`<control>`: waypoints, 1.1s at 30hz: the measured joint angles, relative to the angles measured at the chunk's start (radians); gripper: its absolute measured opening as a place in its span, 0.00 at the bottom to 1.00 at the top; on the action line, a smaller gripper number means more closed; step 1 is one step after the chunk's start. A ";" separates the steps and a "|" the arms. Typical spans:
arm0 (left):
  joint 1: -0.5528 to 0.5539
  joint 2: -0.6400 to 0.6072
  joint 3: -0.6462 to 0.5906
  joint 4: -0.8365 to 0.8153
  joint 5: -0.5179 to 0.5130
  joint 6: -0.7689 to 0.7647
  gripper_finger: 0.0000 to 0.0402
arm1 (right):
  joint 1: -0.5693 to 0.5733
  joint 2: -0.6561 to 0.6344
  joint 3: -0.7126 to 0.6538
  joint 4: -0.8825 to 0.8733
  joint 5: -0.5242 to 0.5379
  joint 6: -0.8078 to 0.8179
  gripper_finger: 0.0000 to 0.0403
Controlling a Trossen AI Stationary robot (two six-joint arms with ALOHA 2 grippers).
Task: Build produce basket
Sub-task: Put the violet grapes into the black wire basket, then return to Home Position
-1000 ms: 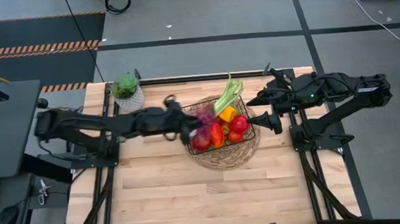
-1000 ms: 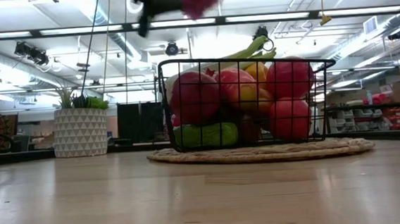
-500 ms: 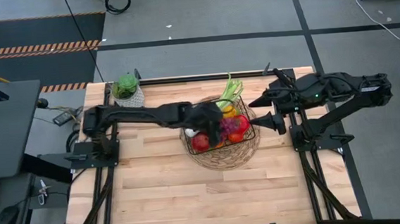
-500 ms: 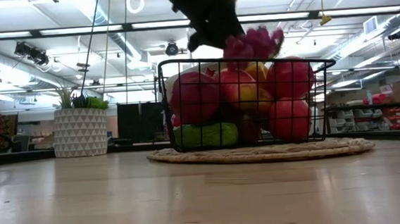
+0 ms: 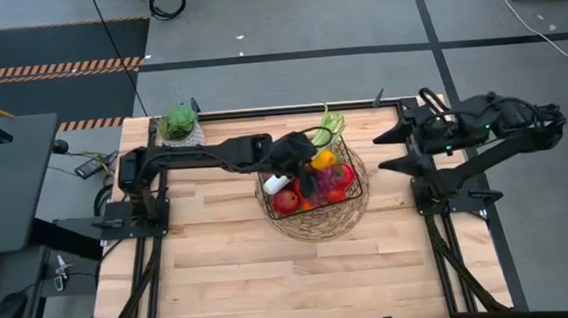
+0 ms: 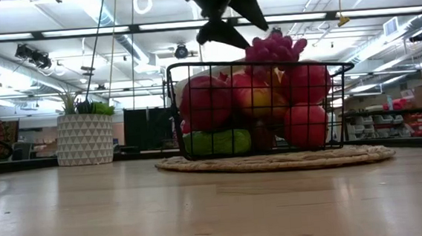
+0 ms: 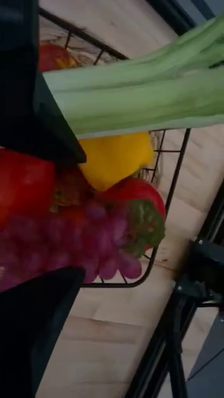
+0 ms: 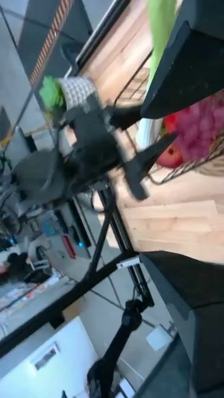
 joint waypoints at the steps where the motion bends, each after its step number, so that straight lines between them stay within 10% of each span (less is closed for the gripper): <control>1: 0.000 -0.007 0.000 -0.004 -0.001 -0.001 0.73 | 0.000 -0.029 -0.027 0.005 0.013 0.002 0.91; 11: -0.020 -0.154 -0.080 -0.079 -0.141 0.031 0.66 | 0.000 -0.298 -0.424 0.385 0.031 0.079 0.91; 33: 0.059 -0.908 -1.002 0.605 -0.149 -0.317 0.33 | -0.001 -0.799 -0.891 0.654 0.090 0.250 0.91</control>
